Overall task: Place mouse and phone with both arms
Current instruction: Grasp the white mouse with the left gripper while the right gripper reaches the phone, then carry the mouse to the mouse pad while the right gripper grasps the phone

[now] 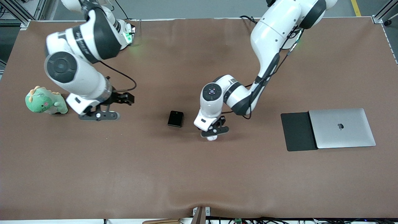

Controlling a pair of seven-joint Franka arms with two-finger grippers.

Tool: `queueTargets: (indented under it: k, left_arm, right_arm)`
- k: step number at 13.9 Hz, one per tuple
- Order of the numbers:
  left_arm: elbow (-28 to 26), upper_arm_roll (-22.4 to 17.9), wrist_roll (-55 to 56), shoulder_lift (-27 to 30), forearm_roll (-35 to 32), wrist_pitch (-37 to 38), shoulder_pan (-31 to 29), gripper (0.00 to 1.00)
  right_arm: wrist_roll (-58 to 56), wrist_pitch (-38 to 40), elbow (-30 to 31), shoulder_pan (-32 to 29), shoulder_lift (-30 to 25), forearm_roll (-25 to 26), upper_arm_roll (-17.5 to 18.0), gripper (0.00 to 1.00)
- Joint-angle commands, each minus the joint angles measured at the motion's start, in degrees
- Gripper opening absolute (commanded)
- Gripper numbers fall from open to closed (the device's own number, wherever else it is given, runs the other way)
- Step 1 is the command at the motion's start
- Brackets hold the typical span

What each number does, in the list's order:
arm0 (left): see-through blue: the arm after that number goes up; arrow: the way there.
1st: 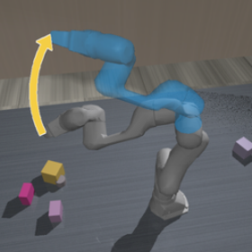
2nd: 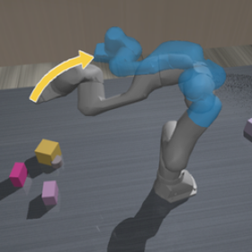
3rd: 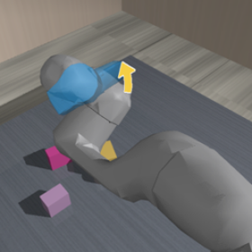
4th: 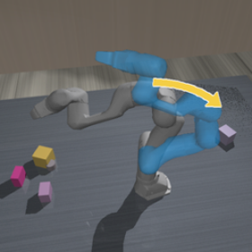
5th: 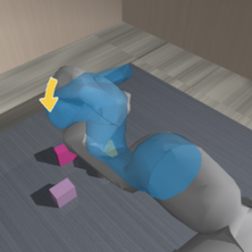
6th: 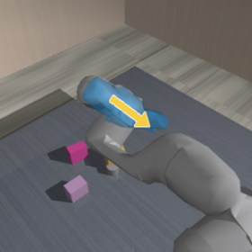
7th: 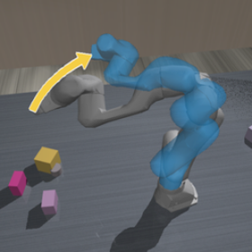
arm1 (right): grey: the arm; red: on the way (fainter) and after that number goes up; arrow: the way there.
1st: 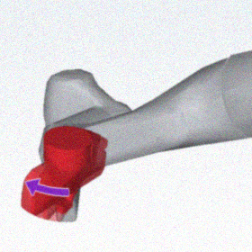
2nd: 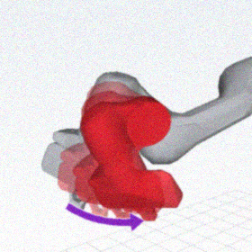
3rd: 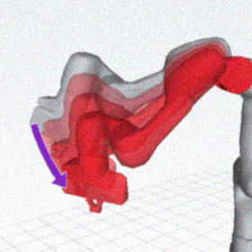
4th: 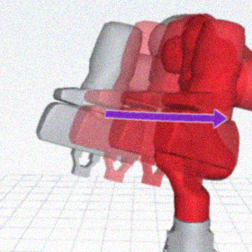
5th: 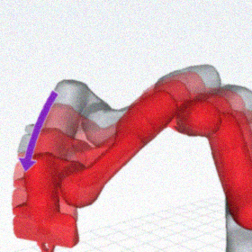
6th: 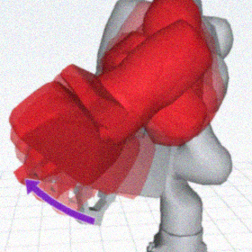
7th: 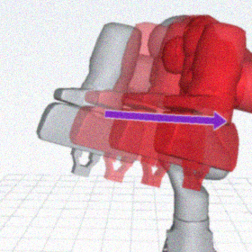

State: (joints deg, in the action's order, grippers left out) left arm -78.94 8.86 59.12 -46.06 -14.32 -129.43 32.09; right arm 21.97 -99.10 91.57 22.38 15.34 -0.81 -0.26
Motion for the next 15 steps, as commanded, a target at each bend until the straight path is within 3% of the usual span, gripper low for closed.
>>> queueTargets:
  k: [1, 3, 6, 10, 15]
  left_arm:
    - [-2.0, 0.5, -5.3, 6.8, -1.4, 5.4, -4.0, 0.17]
    - [-3.3, 0.7, -9.3, 10.4, -1.4, 8.4, -7.0, 0.17]
    - [-11.1, 1.9, -14.9, 17.8, -0.9, 8.3, -14.6, 0.17]
    - [-20.6, 3.2, -26.1, 25.0, -0.8, 8.1, -24.9, 0.17]
    - [-27.2, 3.3, -35.6, 26.7, -0.8, 3.8, -33.0, 0.17]
  right_arm:
    - [4.4, -8.9, 3.2, 2.8, 3.1, 0.0, -0.4, 1.0]
    - [7.3, -16.5, 5.5, 5.5, 5.5, 0.0, -0.4, 1.0]
    - [14.9, -23.0, 5.3, 8.0, 10.4, 0.0, -0.4, 1.0]
    - [16.1, -29.7, 5.3, 8.8, 16.3, -0.1, -0.4, 1.0]
    - [18.8, -34.5, 5.3, 11.0, 21.0, -0.1, -0.4, 1.0]
